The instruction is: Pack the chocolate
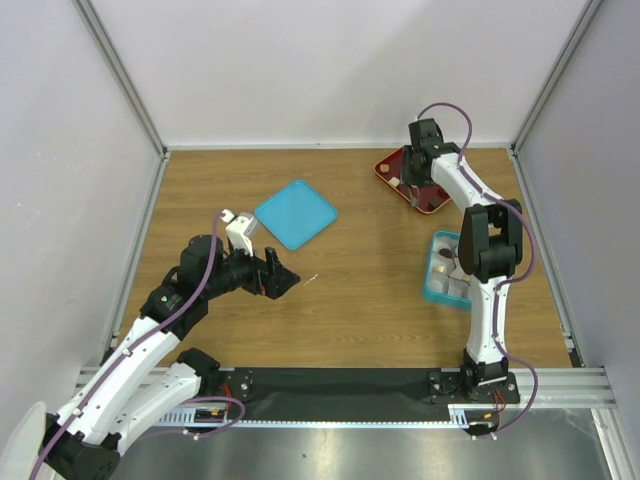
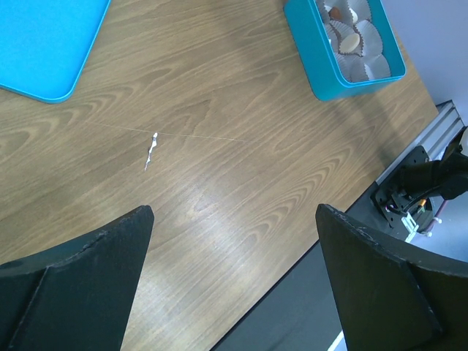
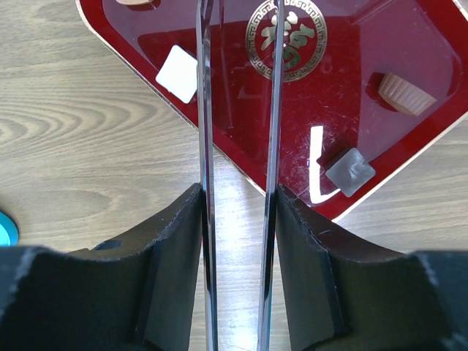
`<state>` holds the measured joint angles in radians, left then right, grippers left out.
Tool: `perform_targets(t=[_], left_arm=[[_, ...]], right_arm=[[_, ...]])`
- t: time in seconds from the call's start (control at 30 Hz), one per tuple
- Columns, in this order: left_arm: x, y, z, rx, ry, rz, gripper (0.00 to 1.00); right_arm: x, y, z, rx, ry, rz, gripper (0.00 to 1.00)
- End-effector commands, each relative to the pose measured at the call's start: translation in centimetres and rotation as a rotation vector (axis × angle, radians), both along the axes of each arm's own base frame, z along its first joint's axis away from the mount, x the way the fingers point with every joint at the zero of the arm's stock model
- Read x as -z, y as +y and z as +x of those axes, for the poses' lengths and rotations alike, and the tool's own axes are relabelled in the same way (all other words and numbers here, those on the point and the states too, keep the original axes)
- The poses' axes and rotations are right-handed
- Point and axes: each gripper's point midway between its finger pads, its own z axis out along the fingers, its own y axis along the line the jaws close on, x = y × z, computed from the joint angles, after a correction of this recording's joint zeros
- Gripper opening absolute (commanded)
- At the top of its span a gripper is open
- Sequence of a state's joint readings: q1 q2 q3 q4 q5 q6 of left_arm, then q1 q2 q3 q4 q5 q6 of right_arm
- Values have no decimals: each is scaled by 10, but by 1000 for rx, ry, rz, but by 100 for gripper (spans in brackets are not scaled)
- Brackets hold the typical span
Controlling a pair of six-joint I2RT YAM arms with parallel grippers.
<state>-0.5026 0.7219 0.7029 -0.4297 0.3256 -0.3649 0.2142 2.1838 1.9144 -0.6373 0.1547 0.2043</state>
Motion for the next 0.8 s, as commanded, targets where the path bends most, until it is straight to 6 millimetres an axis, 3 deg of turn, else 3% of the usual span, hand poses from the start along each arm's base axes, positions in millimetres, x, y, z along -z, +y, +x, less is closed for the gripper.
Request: perform_targets(t=[0.0, 0.3, 0.6, 0.77], left_arm=[[-7, 1, 4, -1, -31, -6, 100], [-6, 1, 5, 0, -29, -4, 100], [-7, 0, 5, 0, -27, -6, 100], [-6, 0, 5, 0, -26, -5, 100]], right_arm=[[-59, -3, 13, -2, -146, -10, 47], [-41, -14, 14, 4, -108, -18, 46], [-43, -23, 13, 11, -112, -11, 46], [-29, -14, 10, -16, -90, 10, 45]])
